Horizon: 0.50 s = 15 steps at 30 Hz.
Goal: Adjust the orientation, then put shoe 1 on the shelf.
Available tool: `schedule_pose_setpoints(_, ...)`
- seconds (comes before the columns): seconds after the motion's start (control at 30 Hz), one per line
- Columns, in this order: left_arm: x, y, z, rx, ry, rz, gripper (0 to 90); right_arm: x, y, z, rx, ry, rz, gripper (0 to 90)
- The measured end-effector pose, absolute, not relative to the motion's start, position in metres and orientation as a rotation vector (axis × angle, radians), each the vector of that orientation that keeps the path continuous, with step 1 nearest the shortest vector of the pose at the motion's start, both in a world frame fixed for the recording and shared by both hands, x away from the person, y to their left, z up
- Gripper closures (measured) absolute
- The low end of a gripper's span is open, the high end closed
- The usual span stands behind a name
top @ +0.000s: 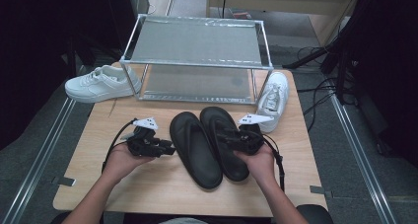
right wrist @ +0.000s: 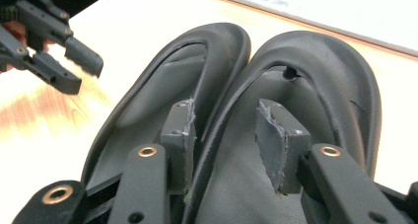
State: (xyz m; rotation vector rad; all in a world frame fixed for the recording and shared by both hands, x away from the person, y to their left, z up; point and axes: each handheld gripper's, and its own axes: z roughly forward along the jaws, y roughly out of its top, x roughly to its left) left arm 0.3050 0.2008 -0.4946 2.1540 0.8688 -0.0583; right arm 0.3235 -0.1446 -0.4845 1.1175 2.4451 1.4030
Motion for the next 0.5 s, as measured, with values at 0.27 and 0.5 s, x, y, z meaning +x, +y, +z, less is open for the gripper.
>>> schedule_pose_setpoints(0.27,0.307,0.208,-0.495,2.161,0.895,-0.040,52.7,0.320,-0.137,-0.489,1.129,2.459,1.399,49.2)
schedule_pose_setpoints(0.5,0.308,0.214,-0.492,2.143,0.890,-0.045,57.7,0.317,-0.130,-0.494,1.128,2.459,1.393,42.0)
